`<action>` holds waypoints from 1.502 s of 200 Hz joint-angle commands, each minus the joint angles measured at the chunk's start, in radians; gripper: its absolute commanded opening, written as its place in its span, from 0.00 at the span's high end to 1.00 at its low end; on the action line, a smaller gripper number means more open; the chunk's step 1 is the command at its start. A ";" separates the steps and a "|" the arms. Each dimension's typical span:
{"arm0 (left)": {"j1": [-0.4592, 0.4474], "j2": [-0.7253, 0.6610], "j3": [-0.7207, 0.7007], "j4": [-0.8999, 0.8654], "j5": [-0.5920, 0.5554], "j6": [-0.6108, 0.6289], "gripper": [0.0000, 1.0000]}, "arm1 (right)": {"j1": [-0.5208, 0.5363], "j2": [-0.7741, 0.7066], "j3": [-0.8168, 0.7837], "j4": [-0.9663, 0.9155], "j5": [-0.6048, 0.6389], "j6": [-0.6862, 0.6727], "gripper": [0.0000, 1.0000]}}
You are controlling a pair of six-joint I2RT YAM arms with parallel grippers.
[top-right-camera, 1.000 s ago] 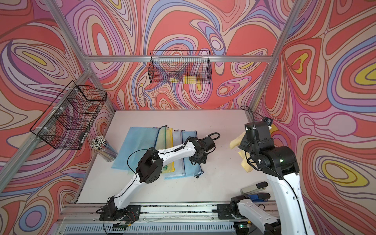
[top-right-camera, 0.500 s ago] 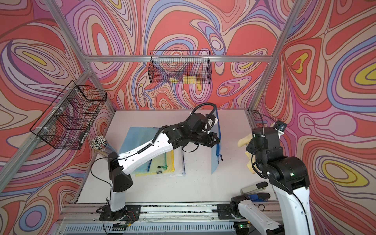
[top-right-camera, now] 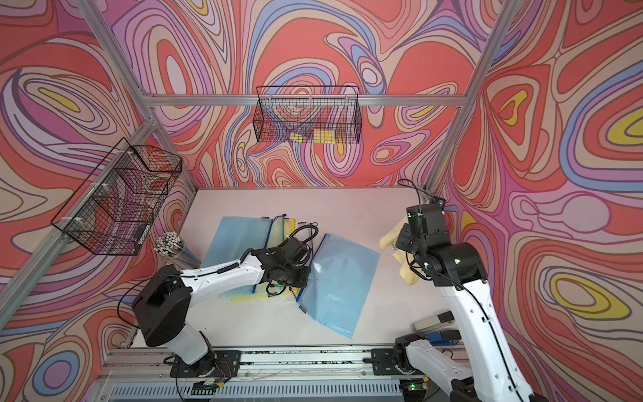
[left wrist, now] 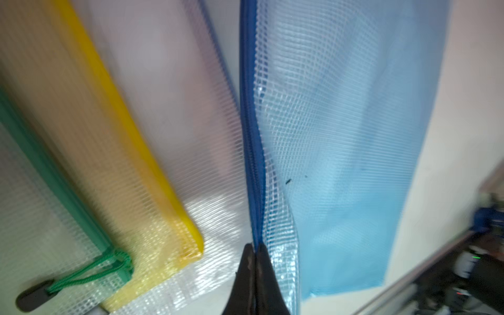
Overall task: Wipe the document bag
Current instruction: Adjust the document bag at the center of the board, then wipe the dirt from the document bag.
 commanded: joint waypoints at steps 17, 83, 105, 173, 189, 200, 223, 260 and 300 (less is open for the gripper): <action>-0.006 0.028 -0.036 0.039 -0.075 -0.070 1.00 | -0.001 0.020 -0.217 0.342 -0.427 0.017 1.00; -0.007 0.055 -0.061 0.097 -0.062 -0.132 1.00 | 0.170 0.148 -0.454 0.620 -0.649 0.059 1.00; -0.007 0.078 -0.039 0.078 -0.048 -0.132 1.00 | 0.180 0.237 -0.495 0.685 -0.696 0.041 1.00; -0.007 0.082 -0.024 0.108 -0.024 -0.145 1.00 | 0.181 0.587 -0.423 0.810 -0.691 -0.011 1.00; -0.007 0.076 -0.037 0.121 -0.021 -0.152 1.00 | 0.181 0.657 -0.366 0.792 -0.640 -0.017 1.00; -0.007 0.075 -0.046 0.124 -0.023 -0.159 1.00 | 0.178 0.717 -0.302 0.740 -0.578 -0.020 1.00; -0.007 0.074 -0.055 0.118 -0.023 -0.156 1.00 | 0.160 0.836 -0.194 0.679 -0.494 -0.042 1.00; -0.007 0.057 -0.073 0.118 -0.022 -0.150 1.00 | 0.009 0.954 -0.031 0.595 -0.511 -0.030 1.00; -0.007 0.051 -0.068 0.113 -0.028 -0.145 1.00 | 0.014 0.988 0.072 0.585 -0.639 -0.021 1.00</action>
